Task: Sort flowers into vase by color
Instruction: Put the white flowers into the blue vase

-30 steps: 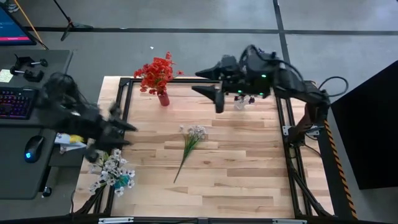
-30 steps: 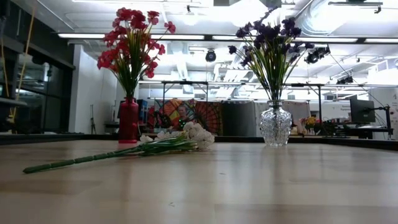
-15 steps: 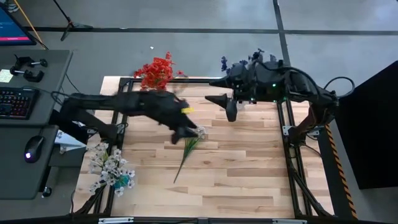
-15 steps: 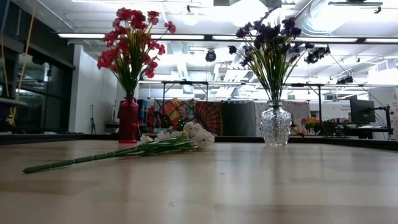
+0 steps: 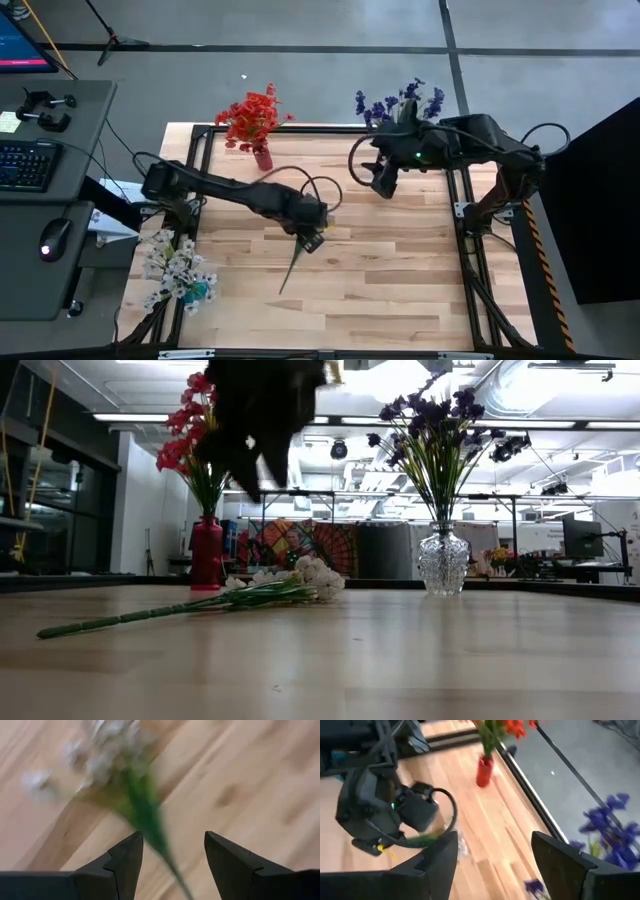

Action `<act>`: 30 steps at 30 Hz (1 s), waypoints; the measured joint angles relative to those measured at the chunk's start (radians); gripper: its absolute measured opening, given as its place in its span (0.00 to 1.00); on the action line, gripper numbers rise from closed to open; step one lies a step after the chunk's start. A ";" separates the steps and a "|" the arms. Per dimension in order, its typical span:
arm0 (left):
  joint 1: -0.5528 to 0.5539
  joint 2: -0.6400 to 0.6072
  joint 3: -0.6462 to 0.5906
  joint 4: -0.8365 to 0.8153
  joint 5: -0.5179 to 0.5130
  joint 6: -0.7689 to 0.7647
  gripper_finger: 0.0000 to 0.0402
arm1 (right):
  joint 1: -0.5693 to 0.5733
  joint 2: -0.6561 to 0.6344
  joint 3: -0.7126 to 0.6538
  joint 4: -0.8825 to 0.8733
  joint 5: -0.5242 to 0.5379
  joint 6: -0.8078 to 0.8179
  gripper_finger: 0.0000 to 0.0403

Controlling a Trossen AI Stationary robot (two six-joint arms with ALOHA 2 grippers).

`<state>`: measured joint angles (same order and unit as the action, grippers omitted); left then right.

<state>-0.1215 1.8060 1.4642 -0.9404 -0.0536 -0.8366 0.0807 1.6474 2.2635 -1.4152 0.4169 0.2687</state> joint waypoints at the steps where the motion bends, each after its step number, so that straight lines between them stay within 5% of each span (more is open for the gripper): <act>1: 0.000 0.018 -0.007 -0.012 0.000 -0.014 0.49 | 0.000 0.000 0.000 -0.018 0.006 0.004 0.60; 13: 0.010 0.073 -0.195 0.145 0.075 -0.104 0.49 | 0.005 0.000 0.000 -0.135 0.049 0.038 0.60; 30: -0.014 0.161 -0.206 0.215 0.081 -0.100 0.49 | 0.005 0.000 0.000 -0.138 0.053 0.037 0.60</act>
<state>-0.1356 1.9670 1.2584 -0.7252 0.0276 -0.9363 0.0860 1.6474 2.2631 -1.5528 0.4694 0.3061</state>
